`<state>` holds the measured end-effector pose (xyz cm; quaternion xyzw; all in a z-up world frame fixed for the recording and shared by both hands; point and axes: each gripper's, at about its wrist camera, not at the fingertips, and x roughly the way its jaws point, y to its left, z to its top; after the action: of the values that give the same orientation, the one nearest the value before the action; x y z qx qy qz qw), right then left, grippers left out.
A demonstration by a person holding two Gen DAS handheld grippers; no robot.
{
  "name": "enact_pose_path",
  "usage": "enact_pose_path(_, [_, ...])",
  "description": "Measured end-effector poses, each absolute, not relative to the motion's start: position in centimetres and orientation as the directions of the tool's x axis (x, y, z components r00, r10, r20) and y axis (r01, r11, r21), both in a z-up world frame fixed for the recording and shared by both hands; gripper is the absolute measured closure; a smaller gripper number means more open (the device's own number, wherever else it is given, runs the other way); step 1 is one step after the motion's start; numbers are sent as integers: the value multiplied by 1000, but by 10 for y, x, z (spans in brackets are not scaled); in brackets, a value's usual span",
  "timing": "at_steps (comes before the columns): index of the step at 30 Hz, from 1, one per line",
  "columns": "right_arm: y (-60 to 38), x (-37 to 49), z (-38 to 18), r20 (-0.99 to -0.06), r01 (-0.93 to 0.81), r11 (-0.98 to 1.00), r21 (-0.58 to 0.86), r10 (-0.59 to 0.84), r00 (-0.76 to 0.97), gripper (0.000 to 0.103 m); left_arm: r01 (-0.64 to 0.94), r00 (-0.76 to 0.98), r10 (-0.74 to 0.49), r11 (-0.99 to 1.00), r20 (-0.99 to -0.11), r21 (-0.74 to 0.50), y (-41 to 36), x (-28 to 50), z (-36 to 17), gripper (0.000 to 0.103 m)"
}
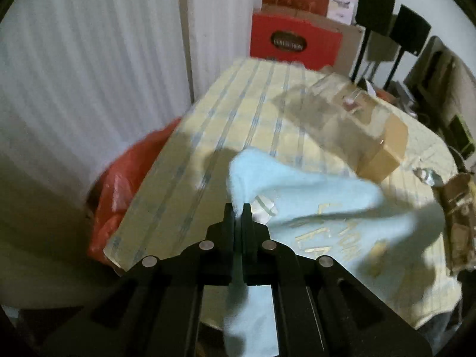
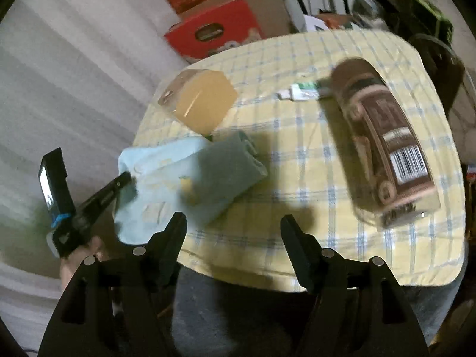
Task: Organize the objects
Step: 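Grasp the light blue cloth with the left gripper while the right gripper holds it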
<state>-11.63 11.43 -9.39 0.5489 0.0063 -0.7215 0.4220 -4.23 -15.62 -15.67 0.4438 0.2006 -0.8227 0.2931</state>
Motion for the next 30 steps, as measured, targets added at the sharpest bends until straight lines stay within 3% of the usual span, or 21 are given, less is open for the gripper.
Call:
enact_pose_path(16, [20,-156,-133,-887,725,-625,289,-460,-43,32,637,-465,-250,-760,-849,-125,-167,-39,-160,99])
enact_pose_path(18, [13,-157,-136,-881,726,-624,288,-471,-55,38,639,-466,-252,-759,-848,-125,-170,-39,-165,99])
enact_pose_path(19, [11,-156,-136,-875,729,-616,298,-481,-49,47,640,-466,-253,-758,-848,-125,-171,-39,-166,99])
enact_pose_path(22, [3,-153,-137,-861,750,-572,331,-508,-8,55,640,-464,-251,-758,-850,-125,-173,-42,-171,99])
enact_pose_path(25, [-10,-144,-145,-885,784,-547,294,-466,7,88,636,-468,-244,-761,-849,-132,-174,-43,-173,99])
enact_pose_path(30, [-8,-114,-137,-869,810,-548,210,-484,-102,94,632,-510,-219,-751,-832,-190,-177,-34,-165,99])
